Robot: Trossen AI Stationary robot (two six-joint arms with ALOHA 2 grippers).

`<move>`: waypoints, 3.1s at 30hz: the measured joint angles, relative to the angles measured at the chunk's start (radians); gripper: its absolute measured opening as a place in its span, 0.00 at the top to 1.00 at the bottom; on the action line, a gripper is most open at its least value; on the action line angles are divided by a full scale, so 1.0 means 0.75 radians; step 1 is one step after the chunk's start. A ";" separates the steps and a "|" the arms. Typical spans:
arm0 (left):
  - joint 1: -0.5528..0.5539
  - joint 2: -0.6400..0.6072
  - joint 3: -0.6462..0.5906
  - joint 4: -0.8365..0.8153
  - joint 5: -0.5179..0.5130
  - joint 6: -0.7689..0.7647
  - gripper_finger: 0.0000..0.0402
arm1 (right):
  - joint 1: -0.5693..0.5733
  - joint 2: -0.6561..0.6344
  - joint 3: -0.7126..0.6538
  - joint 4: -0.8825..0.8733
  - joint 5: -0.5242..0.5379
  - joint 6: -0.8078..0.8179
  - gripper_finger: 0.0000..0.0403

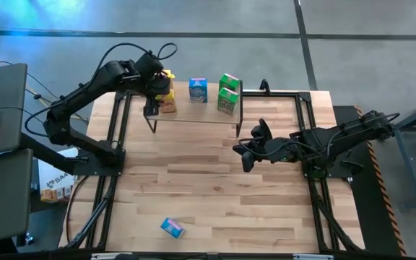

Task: Stack cereal on shelf
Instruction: Put the yellow cereal box on the shelf aligned with the other yellow cereal box, then put the blue cereal box on the shelf aligned with the other blue cereal box

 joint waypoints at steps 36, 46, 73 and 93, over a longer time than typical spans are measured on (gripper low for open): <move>-0.135 -0.620 -0.233 0.662 1.020 -0.949 0.54 | -0.001 0.001 -0.001 0.021 0.206 -0.102 1.00; -0.331 -1.068 -1.133 1.672 0.822 -1.522 0.71 | -0.001 0.001 -0.001 0.019 0.209 -0.280 1.00; -0.911 -0.806 -1.127 1.635 0.687 -1.507 0.61 | -0.092 0.001 -0.001 0.026 0.004 -0.143 0.63; -1.540 -0.076 -0.172 0.779 0.366 -0.787 0.31 | -0.091 0.001 -0.001 0.013 -0.007 -0.117 0.56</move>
